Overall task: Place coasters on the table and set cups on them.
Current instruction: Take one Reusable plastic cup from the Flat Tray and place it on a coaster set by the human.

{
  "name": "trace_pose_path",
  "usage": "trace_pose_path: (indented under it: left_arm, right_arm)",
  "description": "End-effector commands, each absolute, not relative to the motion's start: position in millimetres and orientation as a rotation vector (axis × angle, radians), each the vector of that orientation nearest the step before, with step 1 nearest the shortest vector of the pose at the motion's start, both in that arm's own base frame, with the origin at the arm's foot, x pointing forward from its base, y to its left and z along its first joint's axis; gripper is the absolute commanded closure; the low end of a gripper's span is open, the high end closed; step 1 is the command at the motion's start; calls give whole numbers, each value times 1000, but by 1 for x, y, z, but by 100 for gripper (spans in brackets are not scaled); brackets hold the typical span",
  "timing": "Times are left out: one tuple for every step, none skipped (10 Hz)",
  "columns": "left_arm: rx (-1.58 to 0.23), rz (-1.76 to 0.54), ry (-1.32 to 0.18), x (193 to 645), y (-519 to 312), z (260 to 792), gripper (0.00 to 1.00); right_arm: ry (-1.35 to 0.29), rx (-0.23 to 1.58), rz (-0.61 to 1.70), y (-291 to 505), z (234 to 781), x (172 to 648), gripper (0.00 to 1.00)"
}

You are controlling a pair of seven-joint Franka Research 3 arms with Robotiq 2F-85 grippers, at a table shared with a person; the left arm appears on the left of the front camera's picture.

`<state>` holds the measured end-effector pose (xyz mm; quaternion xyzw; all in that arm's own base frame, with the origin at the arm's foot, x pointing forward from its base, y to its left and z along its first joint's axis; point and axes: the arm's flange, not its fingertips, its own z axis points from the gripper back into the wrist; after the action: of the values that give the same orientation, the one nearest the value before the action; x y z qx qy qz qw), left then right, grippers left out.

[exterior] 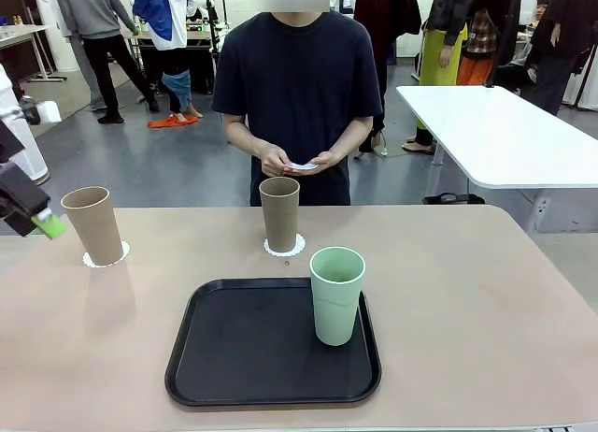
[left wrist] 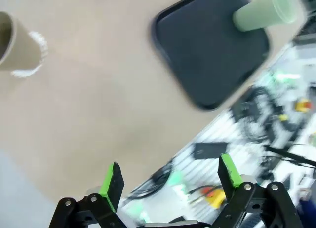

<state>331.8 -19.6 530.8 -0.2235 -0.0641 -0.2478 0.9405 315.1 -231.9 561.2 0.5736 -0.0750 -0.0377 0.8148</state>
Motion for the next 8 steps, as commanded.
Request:
trace_pose_path:
  left_arm:
    - [-841, -445, -113, 357, 3, 542, 0]
    - [-996, -407, -159, 352, 21, 537, 0]
    - [-1115, -373, -219, 347, 41, 535, 0]
    - [-1167, -349, -265, 336, 59, 535, 0]
    - [-1164, -312, -315, 310, 80, 528, 0]
    - [-1148, -264, -366, 285, 108, 520, 0]
    - [-1147, -222, -378, 264, 133, 511, 0]
    - [-1155, -191, -383, 243, 157, 504, 0]
  right_arm:
    - [-172, 1227, -70, -231, 561, 316, 0]
    - [-172, 1227, -70, -231, 561, 316, 0]
    - [-172, 1227, -70, -231, 561, 316, 0]
    - [-172, 1227, -70, -231, 561, 316, 0]
    - [-172, 1227, -70, -231, 561, 316, 0]
    - [-172, 1227, -70, -231, 561, 316, 0]
    - [-172, 1227, -70, -231, 561, 316, 0]
    - [-172, 1227, -70, -231, 561, 316, 0]
